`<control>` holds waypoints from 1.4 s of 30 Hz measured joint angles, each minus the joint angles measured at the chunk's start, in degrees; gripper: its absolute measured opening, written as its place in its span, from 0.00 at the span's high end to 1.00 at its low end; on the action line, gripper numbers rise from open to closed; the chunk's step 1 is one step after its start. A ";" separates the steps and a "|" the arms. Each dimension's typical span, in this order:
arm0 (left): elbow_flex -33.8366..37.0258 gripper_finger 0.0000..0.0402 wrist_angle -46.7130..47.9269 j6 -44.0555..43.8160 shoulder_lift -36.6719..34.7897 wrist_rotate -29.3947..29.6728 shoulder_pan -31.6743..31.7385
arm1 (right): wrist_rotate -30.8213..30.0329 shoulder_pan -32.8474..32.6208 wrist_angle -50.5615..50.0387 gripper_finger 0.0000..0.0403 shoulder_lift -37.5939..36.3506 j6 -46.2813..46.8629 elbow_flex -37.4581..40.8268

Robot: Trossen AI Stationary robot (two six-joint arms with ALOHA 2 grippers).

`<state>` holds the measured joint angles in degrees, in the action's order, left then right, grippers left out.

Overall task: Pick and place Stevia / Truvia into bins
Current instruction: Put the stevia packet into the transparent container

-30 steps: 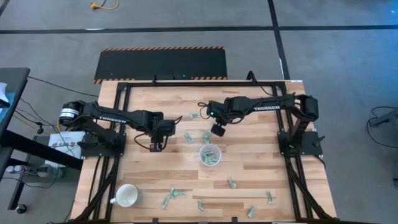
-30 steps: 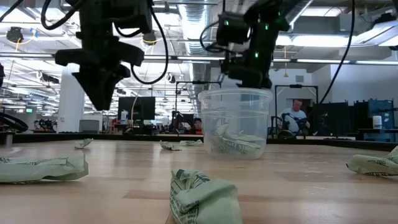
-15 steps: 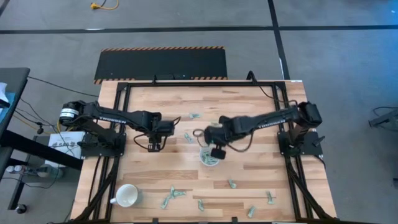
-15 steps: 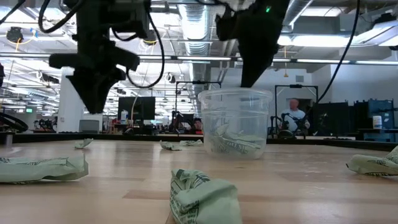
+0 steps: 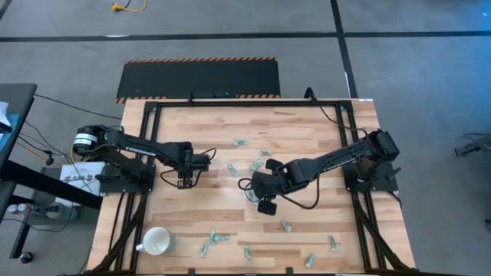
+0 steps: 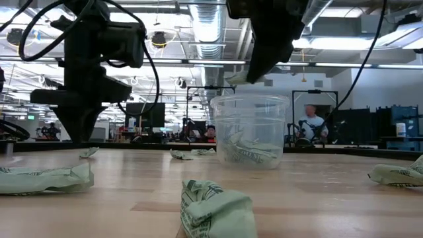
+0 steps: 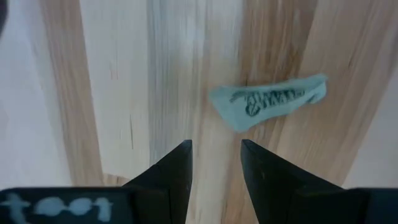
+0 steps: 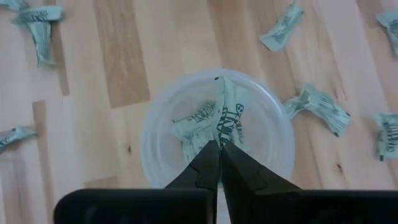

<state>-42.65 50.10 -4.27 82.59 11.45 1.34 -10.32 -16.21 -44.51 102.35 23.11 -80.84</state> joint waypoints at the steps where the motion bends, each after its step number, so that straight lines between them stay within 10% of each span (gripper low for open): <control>1: 0.00 0.68 0.01 0.00 0.00 -0.01 0.00 | 0.31 0.05 -0.01 0.98 0.02 0.01 0.00; 17: 0.00 0.68 -0.14 -0.02 0.00 -0.03 0.00 | 2.04 0.61 -3.77 0.76 -0.46 -0.71 0.00; 24: -0.01 0.68 -1.49 3.75 -1.14 0.09 0.00 | -17.51 -0.42 -21.58 0.77 -5.38 6.92 0.79; 42: 5.31 0.68 -13.90 16.02 -21.95 -9.85 0.00 | -27.79 -8.04 -7.08 0.77 -27.17 29.51 30.78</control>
<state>-37.34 36.21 11.74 60.64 1.60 1.34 -38.11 -24.25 -51.59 75.18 52.63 -50.06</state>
